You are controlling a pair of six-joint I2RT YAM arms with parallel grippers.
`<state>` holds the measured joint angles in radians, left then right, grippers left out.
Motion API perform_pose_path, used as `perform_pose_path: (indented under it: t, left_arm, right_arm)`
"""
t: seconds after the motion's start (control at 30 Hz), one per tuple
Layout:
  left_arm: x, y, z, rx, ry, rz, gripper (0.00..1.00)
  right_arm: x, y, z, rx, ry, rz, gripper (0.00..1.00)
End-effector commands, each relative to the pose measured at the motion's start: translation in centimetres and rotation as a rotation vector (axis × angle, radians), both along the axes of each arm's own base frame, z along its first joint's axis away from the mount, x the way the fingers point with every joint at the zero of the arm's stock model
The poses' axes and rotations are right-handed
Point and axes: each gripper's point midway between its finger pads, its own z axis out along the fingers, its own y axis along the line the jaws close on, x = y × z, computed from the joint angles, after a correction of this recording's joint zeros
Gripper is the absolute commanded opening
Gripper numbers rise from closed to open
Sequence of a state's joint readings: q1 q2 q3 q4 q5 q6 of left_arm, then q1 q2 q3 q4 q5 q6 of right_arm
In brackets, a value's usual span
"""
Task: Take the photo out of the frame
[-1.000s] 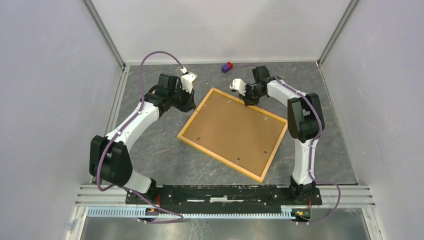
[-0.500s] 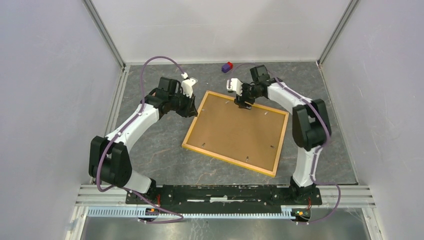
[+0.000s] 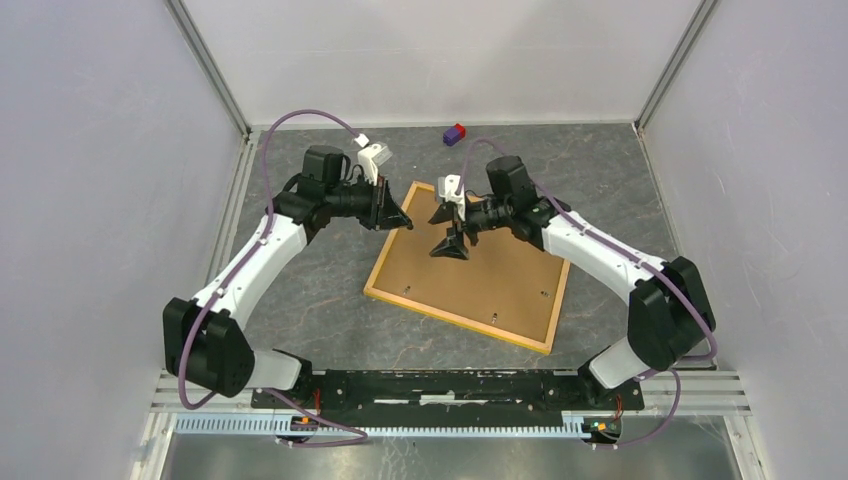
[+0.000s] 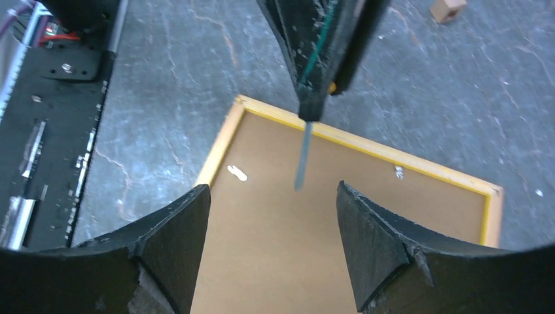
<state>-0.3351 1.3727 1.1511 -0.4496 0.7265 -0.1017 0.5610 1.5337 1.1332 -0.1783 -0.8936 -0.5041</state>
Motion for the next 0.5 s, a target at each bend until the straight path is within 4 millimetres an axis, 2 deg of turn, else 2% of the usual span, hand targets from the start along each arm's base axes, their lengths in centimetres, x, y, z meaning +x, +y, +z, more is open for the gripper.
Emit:
perform_pose_path:
  t: [0.0, 0.13, 0.23, 0.3, 0.33, 0.37, 0.4, 0.47]
  left_arm:
    - [-1.4, -1.3, 3.9, -0.154, -0.018, -0.063, 0.04]
    - [-1.9, -1.6, 3.8, -0.182, -0.006, -0.078, 0.05]
    - [-2.0, -1.5, 3.5, -0.178, -0.007, -0.082, 0.05]
    - [-2.2, -1.4, 3.4, -0.169, -0.009, -0.086, 0.06]
    - [-2.2, -1.3, 3.2, -0.161, -0.009, -0.088, 0.08]
    - [-2.3, -1.2, 3.1, -0.148, -0.008, -0.09, 0.11]
    - [-2.4, -1.1, 3.0, -0.133, -0.015, -0.095, 0.17]
    - [-2.6, -0.7, 2.3, -0.096, -0.002, -0.104, 0.3]
  right_arm:
    - [-1.0, 1.9, 1.4, 0.041, 0.022, 0.02, 0.73]
    - [-1.7, 3.2, 0.8, 0.028, 0.049, 0.031, 0.57]
    - [-1.5, 3.6, 0.7, 0.035, 0.061, 0.021, 0.43]
    - [-1.2, 3.7, 0.6, 0.03, 0.06, 0.011, 0.29]
    - [-1.1, 3.7, 0.5, 0.025, 0.058, 0.01, 0.16]
    - [-0.9, 3.6, 0.5, 0.018, 0.052, 0.006, 0.04]
    - [-0.8, 3.6, 0.4, 0.01, 0.048, 0.001, 0.0]
    - [-0.8, 3.5, 0.4, 0.002, 0.04, 0.001, 0.0]
